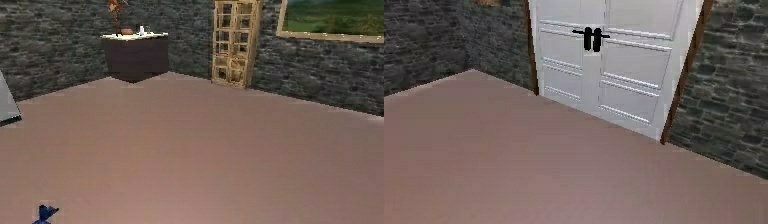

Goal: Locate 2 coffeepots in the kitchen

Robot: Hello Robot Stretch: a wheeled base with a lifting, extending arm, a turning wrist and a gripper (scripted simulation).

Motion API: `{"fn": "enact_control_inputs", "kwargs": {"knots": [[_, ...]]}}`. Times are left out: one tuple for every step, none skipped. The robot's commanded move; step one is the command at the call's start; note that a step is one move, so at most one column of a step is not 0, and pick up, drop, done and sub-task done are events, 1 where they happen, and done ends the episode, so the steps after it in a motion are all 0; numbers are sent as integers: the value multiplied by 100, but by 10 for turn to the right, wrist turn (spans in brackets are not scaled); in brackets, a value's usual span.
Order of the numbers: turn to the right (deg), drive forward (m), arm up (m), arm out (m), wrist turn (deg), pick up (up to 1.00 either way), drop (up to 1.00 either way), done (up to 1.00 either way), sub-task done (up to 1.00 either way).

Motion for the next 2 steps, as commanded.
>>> {"fn": "enact_control_inputs", "kwargs": {"knots": [[0,5,0,0,0,0,0,0,0],[-60,0,0,0,0,0,0,0,0]]}}
